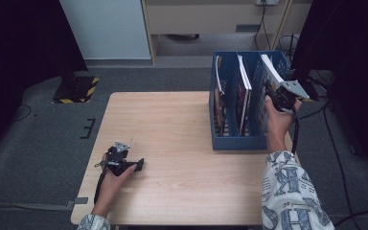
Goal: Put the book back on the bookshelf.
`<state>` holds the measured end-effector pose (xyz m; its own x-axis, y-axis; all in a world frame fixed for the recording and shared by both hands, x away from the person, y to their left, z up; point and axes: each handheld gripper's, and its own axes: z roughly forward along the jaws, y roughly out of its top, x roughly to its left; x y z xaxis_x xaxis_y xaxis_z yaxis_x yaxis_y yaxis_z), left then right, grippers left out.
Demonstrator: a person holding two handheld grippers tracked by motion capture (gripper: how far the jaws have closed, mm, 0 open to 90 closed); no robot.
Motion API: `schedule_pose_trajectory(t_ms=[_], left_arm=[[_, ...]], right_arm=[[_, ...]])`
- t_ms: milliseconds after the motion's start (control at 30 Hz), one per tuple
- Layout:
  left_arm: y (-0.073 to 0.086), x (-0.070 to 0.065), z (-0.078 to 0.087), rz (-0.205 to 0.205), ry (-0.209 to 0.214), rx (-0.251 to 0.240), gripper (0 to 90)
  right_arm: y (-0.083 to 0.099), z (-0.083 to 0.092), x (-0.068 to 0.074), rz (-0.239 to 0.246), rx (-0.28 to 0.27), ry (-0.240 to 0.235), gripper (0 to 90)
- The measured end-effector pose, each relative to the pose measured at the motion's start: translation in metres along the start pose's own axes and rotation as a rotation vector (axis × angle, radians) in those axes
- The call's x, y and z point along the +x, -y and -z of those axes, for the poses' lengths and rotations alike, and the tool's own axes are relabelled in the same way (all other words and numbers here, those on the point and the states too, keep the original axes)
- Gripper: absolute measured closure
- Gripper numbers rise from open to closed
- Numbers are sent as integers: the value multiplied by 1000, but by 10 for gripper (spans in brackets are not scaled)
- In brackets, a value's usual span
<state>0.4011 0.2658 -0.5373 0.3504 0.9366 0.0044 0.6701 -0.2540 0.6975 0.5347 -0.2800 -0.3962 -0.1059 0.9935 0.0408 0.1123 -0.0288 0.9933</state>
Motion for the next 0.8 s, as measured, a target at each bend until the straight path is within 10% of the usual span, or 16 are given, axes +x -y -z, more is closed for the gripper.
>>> schedule_pose_trajectory(t_ms=[600, 800], left_arm=[[0, 0, 0, 0, -2, 0, 0], [0, 0, 0, 1, -2, 0, 0]], right_arm=[[7, 8, 8, 47, 21, -34, 707], [4, 8, 11, 134, 33, -3, 734]])
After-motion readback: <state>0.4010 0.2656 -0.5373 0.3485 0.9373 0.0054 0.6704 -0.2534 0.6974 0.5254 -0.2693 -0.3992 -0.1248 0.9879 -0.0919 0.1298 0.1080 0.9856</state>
